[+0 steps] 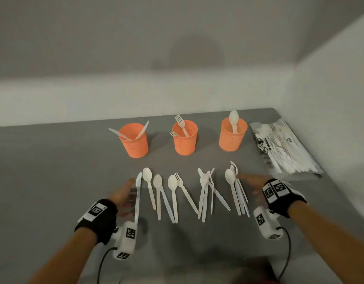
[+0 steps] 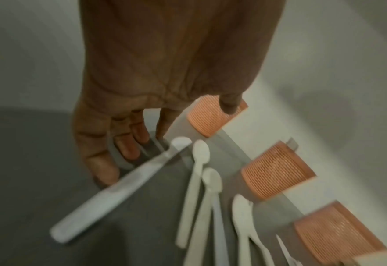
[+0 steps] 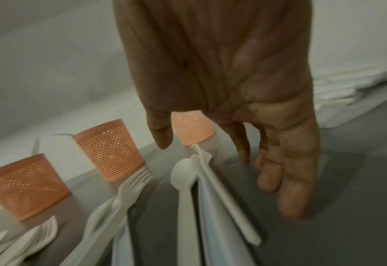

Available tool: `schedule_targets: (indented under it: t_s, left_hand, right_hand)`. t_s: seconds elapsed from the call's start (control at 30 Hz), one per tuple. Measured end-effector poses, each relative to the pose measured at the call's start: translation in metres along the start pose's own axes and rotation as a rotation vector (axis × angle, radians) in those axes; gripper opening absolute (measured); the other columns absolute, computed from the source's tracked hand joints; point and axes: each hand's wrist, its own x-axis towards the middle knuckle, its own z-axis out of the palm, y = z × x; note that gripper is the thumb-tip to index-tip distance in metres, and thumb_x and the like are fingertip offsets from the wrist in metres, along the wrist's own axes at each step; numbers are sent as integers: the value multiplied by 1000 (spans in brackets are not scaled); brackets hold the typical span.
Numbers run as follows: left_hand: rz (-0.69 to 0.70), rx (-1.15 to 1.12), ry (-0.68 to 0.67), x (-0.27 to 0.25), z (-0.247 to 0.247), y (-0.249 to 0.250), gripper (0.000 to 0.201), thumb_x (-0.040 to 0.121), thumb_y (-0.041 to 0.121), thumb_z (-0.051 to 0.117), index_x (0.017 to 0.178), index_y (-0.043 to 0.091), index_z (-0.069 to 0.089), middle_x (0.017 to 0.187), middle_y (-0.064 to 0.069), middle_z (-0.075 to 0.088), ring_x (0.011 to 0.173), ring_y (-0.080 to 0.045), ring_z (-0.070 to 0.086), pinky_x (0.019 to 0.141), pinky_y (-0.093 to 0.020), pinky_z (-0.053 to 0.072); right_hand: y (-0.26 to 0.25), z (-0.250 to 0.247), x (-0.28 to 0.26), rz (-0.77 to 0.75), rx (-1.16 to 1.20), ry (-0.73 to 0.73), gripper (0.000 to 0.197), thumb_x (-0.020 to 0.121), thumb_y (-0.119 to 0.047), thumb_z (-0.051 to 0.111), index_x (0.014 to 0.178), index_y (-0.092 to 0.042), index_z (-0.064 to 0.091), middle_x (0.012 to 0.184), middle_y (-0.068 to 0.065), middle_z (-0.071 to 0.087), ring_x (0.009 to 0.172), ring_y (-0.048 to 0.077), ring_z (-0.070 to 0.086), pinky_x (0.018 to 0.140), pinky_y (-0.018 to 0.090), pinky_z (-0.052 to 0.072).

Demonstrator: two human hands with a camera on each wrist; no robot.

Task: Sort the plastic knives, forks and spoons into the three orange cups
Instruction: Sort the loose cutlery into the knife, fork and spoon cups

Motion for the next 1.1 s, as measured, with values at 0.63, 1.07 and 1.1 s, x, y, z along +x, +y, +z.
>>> schedule_targets:
  t_s: [0.63,1.07,1.1]
  left_hand:
    - [-31,78,-393,-9,133,30,75,88,65,34,131,6,46,129,-9,53,114,-24,53,85,-41,42]
    - [-35,-2,-384,-11,127,21,66,91,62,28,113,5,54,85,-5,56,71,-14,53,44,-20,48]
    - [-34,-18,-394,-11,126,19,67,91,63,29,112,4,54,86,-6,56,72,-14,53,44,-18,49]
  right_hand:
    - [-64,125,-6,-212,-681,17,88,78,-53,63,145,-12,21,146,16,23,134,35,26,110,41,27]
    - [-72,135,-12,-337,-809,134,56,83,-6,65,131,-1,38,137,19,35,128,32,39,100,37,42]
    - [-73,135,-14,-344,-822,142,52,84,-6,63,130,-1,40,137,19,35,127,32,40,100,36,42]
